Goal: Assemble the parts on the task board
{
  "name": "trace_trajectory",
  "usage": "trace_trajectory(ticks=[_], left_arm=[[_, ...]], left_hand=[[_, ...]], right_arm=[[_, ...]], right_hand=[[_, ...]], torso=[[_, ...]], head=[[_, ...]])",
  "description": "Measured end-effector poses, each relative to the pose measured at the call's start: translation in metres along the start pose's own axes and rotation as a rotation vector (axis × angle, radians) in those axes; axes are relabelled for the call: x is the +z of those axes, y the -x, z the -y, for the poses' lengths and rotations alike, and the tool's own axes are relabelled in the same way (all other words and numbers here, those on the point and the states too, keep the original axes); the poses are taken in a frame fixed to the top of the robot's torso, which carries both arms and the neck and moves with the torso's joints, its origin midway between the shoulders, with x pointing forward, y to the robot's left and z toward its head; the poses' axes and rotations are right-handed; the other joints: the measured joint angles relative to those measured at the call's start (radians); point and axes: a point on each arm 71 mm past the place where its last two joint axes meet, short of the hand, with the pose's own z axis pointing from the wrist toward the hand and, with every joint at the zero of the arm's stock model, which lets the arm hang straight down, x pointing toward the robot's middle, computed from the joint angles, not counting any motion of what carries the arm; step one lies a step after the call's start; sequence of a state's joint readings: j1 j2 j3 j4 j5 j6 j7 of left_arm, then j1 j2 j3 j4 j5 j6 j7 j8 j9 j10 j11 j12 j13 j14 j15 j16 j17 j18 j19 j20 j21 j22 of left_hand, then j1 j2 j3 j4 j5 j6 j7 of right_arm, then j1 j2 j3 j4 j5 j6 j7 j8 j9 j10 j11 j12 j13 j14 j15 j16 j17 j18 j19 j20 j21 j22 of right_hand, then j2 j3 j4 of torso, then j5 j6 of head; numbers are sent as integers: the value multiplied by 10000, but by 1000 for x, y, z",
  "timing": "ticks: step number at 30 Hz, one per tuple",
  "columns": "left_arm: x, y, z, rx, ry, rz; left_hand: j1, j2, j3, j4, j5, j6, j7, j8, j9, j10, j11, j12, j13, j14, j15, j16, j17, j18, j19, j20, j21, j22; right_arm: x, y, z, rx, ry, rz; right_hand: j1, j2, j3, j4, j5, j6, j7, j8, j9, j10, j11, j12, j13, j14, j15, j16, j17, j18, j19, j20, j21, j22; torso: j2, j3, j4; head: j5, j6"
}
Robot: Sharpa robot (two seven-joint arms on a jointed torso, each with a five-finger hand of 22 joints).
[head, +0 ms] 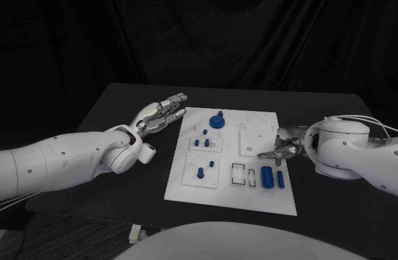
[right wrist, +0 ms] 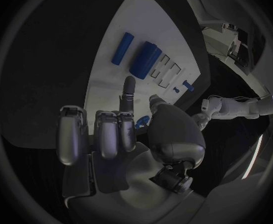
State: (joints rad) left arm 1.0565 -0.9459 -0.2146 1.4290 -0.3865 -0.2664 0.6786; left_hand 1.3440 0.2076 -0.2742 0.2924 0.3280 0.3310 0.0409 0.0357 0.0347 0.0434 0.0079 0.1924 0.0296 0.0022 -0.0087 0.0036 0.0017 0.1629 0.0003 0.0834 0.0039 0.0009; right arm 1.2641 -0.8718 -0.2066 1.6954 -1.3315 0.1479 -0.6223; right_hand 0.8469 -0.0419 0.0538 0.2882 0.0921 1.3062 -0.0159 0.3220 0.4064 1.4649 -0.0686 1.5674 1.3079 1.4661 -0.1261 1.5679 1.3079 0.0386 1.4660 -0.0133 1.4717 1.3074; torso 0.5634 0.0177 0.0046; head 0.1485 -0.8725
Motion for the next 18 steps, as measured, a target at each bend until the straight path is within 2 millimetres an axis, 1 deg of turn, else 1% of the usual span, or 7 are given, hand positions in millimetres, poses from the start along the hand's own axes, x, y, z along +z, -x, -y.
trace_trajectory(ticks=[1, 4, 6, 10, 13, 17, 18], left_arm=[[0, 0, 0, -7, 0, -12], [0, 0, 0, -30, -1, -52], [1, -1, 0, -48, -2, -81], [1, -1, 0, -76, -3, -125], [1, -2, 0, -104, -5, -167], [2, -2, 0, -137, -11, -218], [2, -3, 0, -147, -14, -233]], left_hand=[[0, 0, 0, 0, 21, -4, 5, 0, 0, -1, -1, 0, 0, -5, 5, 0, 0, 0, -9, 8, -6, 0], [79, -1, 19, -18, 58, -5, 5, 0, 0, -1, -1, 0, 0, -36, 36, 0, -2, 1, -9, 8, -6, 0], [80, -1, 31, -30, 92, -5, 5, 0, 0, -1, -1, 0, -1, 0, 72, 0, -5, 1, 9, 26, -6, 1], [166, 6, 30, -30, 123, -41, 41, 0, 0, -4, 67, 0, -1, -36, 107, 0, -8, 0, -10, 79, -6, 1], [181, 21, 30, -30, 186, -41, 41, 0, 0, -5, 67, 0, -1, 0, 143, 0, -9, -1, 8, 97, -6, 1], [263, -2, 60, -1, 237, -69, 82, 0, 0, 12, 156, 0, -1, 1, 213, 0, -9, 0, 2, 246, -6, 2], [302, 37, 60, -1, 273, -39, 112, 0, 0, 12, 156, 0, -2, -24, 237, 0, -9, 0, -13, 261, -6, 2]], right_arm=[[0, 0, 0, -9, -7, -6], [2, -2, -1, -35, -15, -51], [3, -4, -2, -53, -7, -99], [5, -7, -4, -76, 5, -175], [6, -8, -4, -101, 10, -216], [7, -9, -6, -140, 31, -256], [7, -9, -7, -152, 35, -266]], right_hand=[[0, 0, 0, 0, 0, 0, 0, 63, 147, 13, -43, 0, 0, 0, 0, 0, 0, 0, 11, -11, 0, 0], [0, 0, -31, 26, 0, -101, -50, 257, 708, 18, -48, 0, -1, 0, -71, 0, -1, 1, 10, -11, 0, 0], [7, -7, -56, 0, 0, -225, -32, 284, 952, 18, -48, 0, -1, 0, -71, 0, 0, 1, 10, -11, 0, 0], [130, -130, -57, 0, 12, -459, -15, 285, 1159, 18, -48, 0, -1, 0, -70, 0, -1, 1, 10, -11, 0, 0], [139, -138, -56, 0, 46, -529, -4, 285, 1260, 18, -48, 0, -2, 0, -70, 0, -1, 2, 10, -10, 0, 0], [226, -226, -56, 0, 187, -688, 44, 261, 1401, 18, -48, 0, -2, 0, -70, -1, -1, 3, 10, -10, -1, -1], [226, -225, -56, 0, 228, -722, 40, 231, 1438, 17, -48, -1, -2, 0, -70, -1, -1, 2, 10, -10, -1, -1]], torso=[[0, 1, 0], [4, 2, 0], [3, 2, 0], [0, 1, 1], [-2, 1, 0], [-5, 0, 0], [-6, 0, 0]], head=[[-3, 0], [-14, 0], [-15, 0], [-14, 0], [-12, 0], [-51, 0], [-55, 0]])
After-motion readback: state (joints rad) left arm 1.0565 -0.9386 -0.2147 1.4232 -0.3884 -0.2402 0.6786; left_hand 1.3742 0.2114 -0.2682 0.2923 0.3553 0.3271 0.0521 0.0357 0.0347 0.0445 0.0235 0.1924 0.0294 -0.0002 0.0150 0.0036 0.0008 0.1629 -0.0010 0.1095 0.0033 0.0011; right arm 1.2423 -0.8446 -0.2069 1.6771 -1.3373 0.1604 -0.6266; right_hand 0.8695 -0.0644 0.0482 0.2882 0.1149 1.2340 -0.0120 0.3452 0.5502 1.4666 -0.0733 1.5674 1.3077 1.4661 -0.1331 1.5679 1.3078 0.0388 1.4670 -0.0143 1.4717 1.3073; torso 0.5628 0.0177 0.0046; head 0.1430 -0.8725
